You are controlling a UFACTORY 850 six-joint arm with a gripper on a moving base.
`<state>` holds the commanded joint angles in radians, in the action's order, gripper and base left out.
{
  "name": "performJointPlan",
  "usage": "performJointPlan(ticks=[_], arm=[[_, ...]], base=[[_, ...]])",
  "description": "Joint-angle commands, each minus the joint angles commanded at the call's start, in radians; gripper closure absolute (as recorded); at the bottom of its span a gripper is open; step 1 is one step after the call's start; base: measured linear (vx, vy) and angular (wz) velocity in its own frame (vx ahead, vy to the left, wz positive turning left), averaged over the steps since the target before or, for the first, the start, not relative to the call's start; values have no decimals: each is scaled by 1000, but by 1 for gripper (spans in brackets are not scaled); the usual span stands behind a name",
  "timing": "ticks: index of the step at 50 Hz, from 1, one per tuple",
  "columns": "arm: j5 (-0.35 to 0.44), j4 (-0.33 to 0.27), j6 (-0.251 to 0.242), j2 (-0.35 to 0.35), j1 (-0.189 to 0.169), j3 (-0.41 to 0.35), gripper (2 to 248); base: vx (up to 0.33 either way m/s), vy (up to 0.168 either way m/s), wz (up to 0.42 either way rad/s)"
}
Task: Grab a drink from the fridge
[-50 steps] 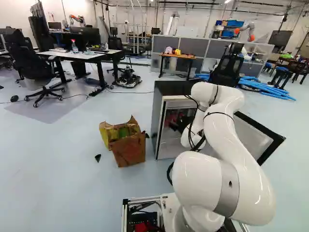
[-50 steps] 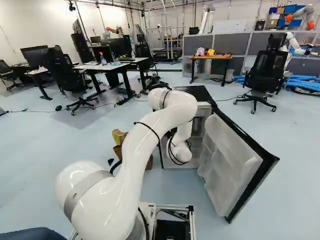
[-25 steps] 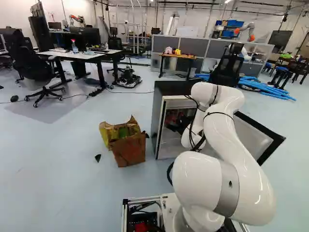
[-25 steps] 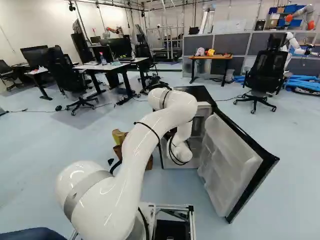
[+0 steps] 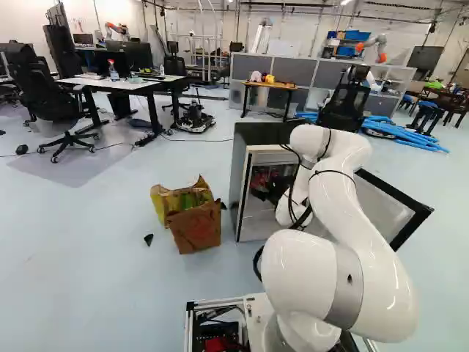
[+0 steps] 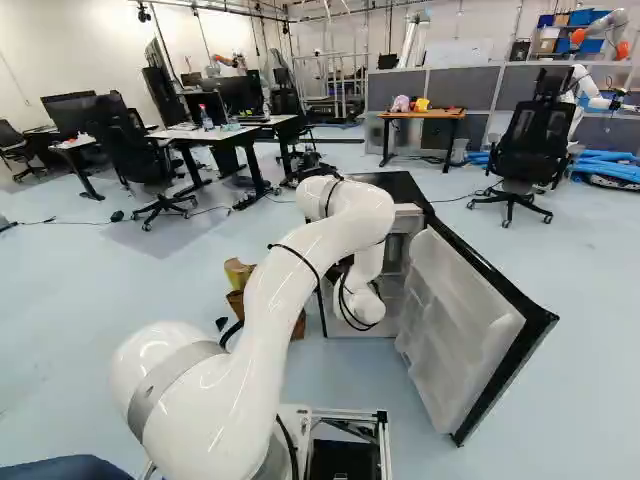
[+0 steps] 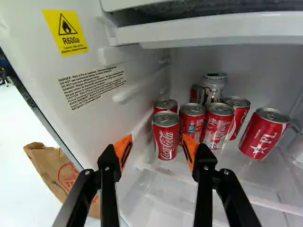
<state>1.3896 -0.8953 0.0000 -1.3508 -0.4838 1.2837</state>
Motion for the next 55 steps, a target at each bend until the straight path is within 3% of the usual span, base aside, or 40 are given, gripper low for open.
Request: performJointPlan(ticks=[24,55], arm=[[0,0,0,-2,1,4,88],[0,0,0,-35,15,78,88]], base=[[0,0,0],[0,0,0]])
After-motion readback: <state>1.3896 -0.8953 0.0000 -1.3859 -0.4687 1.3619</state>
